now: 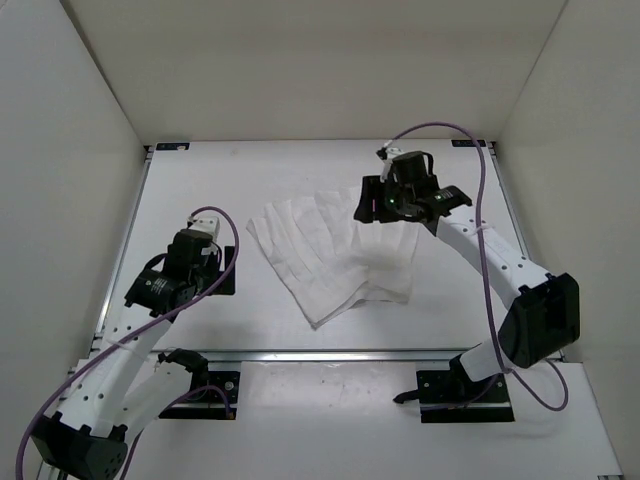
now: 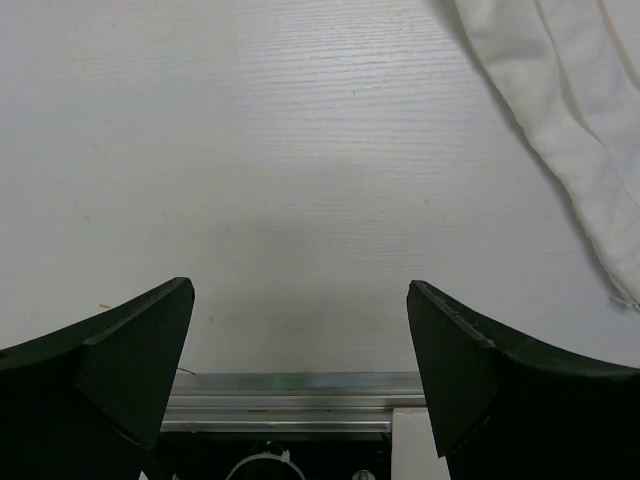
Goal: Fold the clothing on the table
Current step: Flatten the skirt out
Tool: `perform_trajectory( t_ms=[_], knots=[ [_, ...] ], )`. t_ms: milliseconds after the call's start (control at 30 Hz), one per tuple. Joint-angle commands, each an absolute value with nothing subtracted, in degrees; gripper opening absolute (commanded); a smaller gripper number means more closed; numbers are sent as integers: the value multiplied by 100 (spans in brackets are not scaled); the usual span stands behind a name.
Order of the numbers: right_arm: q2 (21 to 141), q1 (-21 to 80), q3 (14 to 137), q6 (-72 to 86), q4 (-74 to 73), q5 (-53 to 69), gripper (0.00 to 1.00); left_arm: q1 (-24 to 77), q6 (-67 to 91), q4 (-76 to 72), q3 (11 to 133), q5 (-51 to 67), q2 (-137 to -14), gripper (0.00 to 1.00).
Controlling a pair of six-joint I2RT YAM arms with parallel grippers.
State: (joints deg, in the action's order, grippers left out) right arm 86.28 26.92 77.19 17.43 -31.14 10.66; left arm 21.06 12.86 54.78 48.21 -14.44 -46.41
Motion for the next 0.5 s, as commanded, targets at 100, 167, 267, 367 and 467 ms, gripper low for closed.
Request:
perform_trajectory(
  t_ms=[100, 167, 267, 367, 467],
  knots=[
    [7973, 1934, 6426, 1898, -2795, 1248, 51, 2153, 1274, 5317, 4755, -1547, -4378, 99],
    [7692, 1706, 5970, 1881, -2760, 1309, 51, 2223, 1283, 5274, 4729, -1547, -4263, 99],
    [7393, 1626, 5626, 1960, -2909, 1170, 51, 2198, 1196, 5221, 4711, -1442, -4079, 99],
    [7216, 1591, 5082, 2082, -3049, 1143, 51, 2136, 1073, 5124, 4711, -1257, -3946, 38],
    [6945, 1520, 4669, 2267, -3102, 1195, 51, 1942, 818, 5176, 4772, -880, -4148, 13]
  ],
)
